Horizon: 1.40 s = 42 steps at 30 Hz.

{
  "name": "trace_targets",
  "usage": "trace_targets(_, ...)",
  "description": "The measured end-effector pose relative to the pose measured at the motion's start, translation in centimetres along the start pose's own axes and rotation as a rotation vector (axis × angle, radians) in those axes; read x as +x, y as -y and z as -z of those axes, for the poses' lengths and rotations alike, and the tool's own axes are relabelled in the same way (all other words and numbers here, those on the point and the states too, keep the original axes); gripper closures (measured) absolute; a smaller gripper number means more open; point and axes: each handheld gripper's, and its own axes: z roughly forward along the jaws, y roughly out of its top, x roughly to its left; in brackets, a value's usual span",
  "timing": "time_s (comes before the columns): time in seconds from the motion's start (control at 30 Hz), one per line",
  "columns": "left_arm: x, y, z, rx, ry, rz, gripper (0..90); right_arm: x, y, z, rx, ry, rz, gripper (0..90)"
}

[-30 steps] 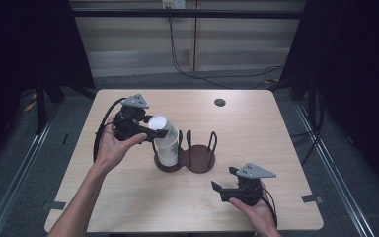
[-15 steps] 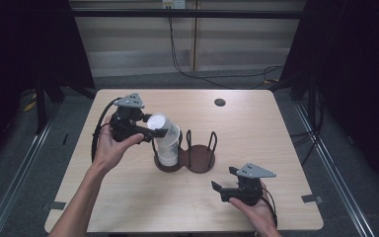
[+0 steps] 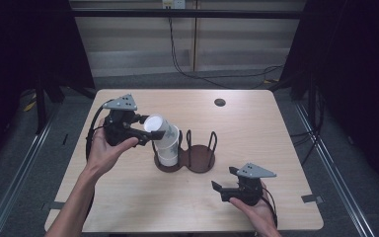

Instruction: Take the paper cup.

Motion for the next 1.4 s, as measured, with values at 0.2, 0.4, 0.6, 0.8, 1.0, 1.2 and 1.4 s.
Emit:
trace_targets(0.2, -0.4, 0.7, 0.3, 0.000, 0.021, 0.001, 36.7, -0.1, -0.1, 0.2, -0.011, -0.004, -0.005, 15.3)
trace_targets(0.4, -0.8, 1.2, 0.5, -0.009, 0.051, 0.004, 36.7, -0.2, -0.3, 0.2, -0.015, -0.029, 0.001, 14.6)
trace_targets(0.6, -1.3, 1.7, 0.2, 0.014, 0.045, 0.000, 36.6, 0.2, -0.6, 0.0, -0.020, -0.054, 0.015, 14.7)
trace_targets(0.8, -1.8, 2.4, 0.2, 0.002, 0.058, -0.006, 36.6, 0.4, -1.1, 0.3, -0.033, -0.100, 0.032, 13.3)
trace_targets(1.0, -2.2, 3.4, -0.3, 0.009, 0.066, 0.008, 36.6, 1.0, -2.2, 0.5, -0.072, -0.140, 0.051, 13.4)
trace_targets(1.2, -3.5, 4.2, -1.0, 0.025, 0.081, 0.009, 36.8, 1.8, -2.8, 0.2, -0.050, -0.153, 0.087, 13.4)
trace_targets(1.4, -3.8, 5.2, -2.2, 0.063, 0.103, 0.018, 36.8, 2.5, -3.8, -0.3, -0.038, -0.177, 0.140, 13.5)
